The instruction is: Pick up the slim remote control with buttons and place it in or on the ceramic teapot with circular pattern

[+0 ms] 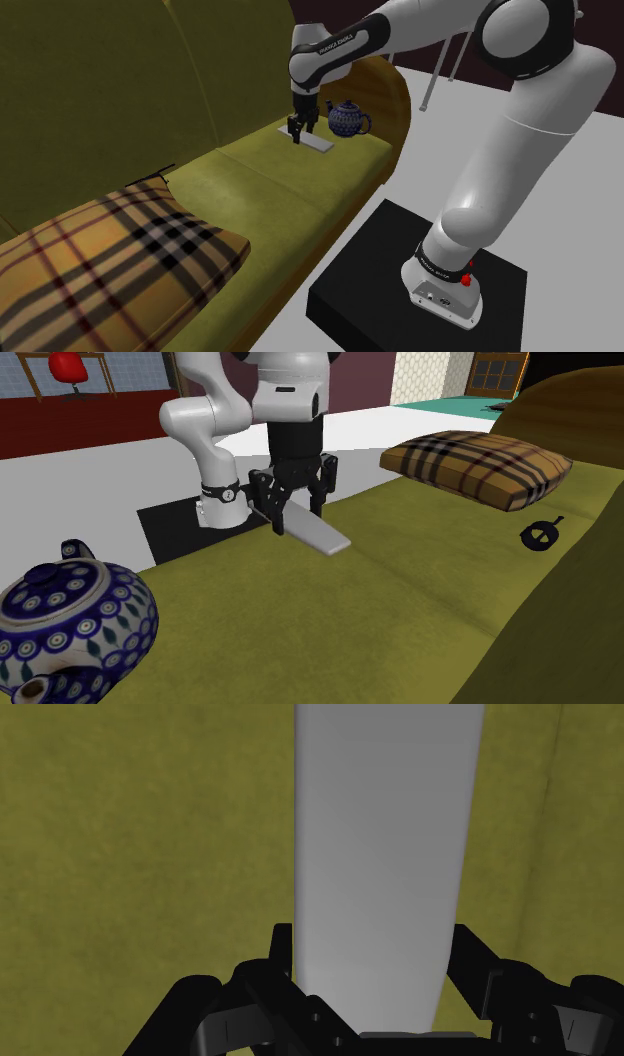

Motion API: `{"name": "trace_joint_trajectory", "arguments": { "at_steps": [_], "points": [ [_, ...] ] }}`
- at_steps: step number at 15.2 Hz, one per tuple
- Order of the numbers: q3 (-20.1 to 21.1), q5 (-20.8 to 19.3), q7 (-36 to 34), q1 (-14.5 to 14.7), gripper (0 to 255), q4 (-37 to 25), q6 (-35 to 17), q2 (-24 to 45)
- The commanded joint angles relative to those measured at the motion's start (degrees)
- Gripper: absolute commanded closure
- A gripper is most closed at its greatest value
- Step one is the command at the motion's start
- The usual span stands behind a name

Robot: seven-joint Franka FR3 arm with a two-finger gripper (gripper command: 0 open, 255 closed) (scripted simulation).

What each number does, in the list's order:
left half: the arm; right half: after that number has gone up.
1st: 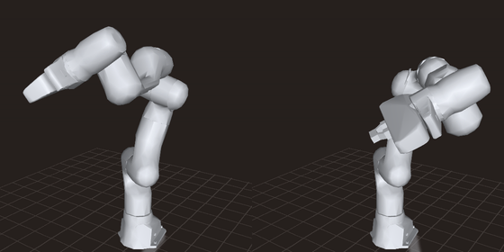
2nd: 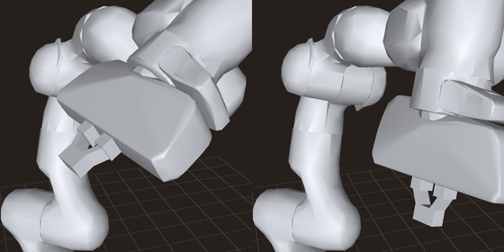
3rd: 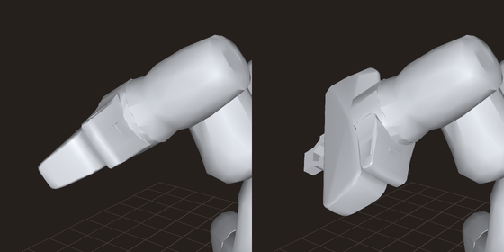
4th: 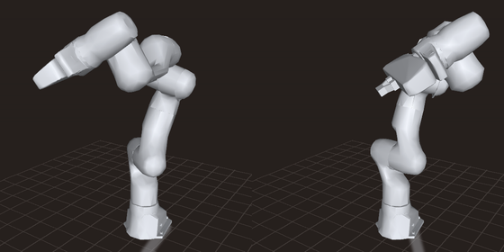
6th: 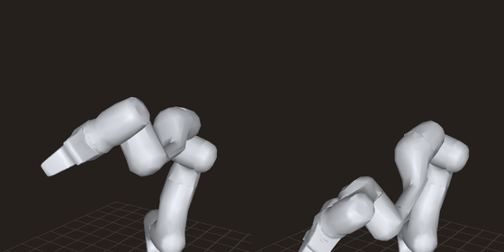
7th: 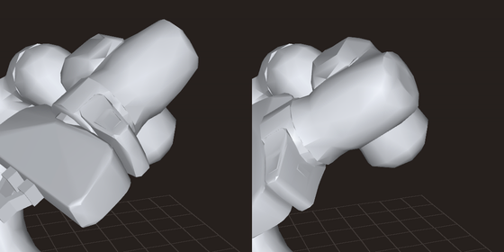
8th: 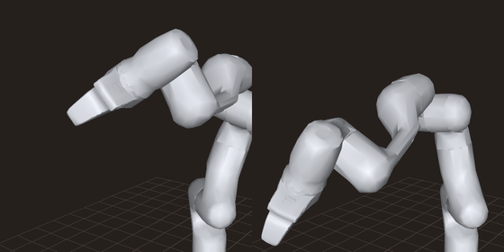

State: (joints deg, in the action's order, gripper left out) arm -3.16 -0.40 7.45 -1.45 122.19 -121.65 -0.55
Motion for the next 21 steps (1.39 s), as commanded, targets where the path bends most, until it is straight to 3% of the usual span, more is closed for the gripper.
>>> {"name": "trace_joint_trajectory", "arguments": {
  "at_steps": [1, 21],
  "points": [
    [0.0, 0.0, 0.0, 0.0, 255, -1.1, 1.6, -0.5],
    [0.1, -0.2, -0.1, 0.1, 255, -12.9, 16.7, -3.8]
  ]
}}
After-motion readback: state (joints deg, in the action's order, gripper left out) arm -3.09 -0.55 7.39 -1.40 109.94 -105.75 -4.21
